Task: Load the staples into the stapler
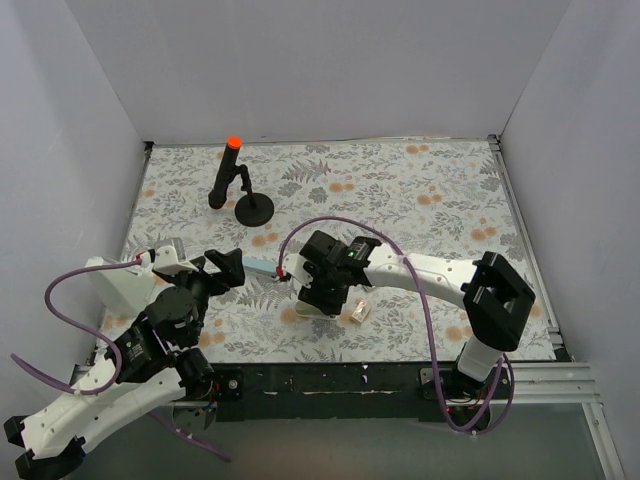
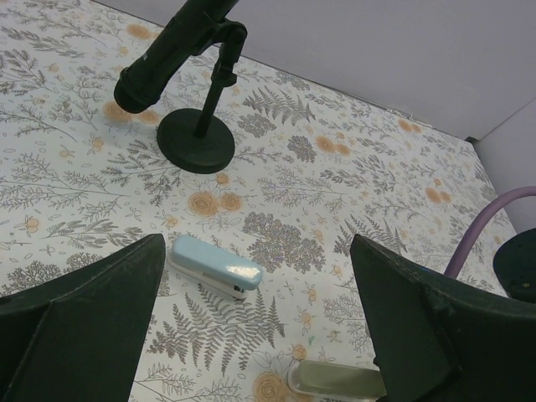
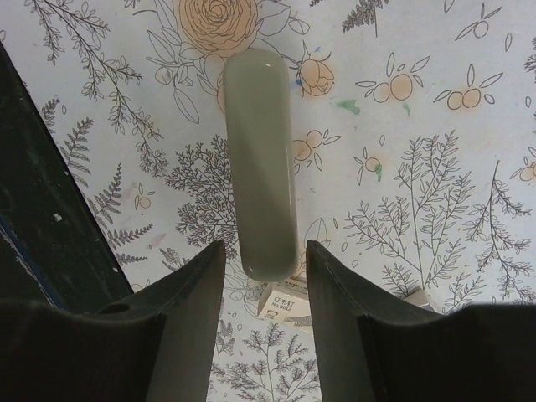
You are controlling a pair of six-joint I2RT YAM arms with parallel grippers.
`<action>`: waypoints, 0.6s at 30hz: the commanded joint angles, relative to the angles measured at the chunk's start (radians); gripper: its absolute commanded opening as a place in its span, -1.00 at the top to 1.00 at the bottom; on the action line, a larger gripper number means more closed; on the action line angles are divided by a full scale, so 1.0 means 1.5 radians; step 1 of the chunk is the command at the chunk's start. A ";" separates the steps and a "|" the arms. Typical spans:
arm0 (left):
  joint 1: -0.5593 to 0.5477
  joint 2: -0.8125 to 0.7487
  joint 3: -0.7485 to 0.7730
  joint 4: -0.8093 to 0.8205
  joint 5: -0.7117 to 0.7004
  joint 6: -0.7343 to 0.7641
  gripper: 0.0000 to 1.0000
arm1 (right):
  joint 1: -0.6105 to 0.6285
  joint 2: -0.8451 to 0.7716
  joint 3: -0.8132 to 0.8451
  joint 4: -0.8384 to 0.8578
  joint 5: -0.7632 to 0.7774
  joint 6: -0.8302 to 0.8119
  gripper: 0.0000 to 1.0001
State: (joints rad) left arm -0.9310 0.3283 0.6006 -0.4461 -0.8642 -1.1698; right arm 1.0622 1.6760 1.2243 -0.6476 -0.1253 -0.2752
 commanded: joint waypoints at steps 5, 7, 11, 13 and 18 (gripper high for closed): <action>0.003 0.000 -0.002 -0.009 -0.005 -0.005 -0.87 | 0.023 0.026 0.039 -0.033 0.024 -0.005 0.07; 0.004 0.002 -0.001 -0.009 -0.005 -0.003 -0.87 | 0.027 0.030 0.039 -0.033 0.034 -0.004 0.14; 0.003 0.004 -0.001 -0.010 -0.005 -0.005 -0.87 | 0.033 0.037 0.038 -0.035 0.050 -0.001 0.28; 0.003 0.005 -0.001 -0.011 -0.005 -0.006 -0.87 | 0.035 0.041 0.037 -0.036 0.059 0.001 0.45; 0.003 0.005 -0.001 -0.010 -0.004 -0.006 -0.87 | 0.040 0.051 0.019 -0.032 0.080 0.011 0.77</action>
State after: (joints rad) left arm -0.9310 0.3283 0.6006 -0.4488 -0.8639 -1.1759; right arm 1.1133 1.7248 1.2461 -0.6880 -0.0463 -0.2710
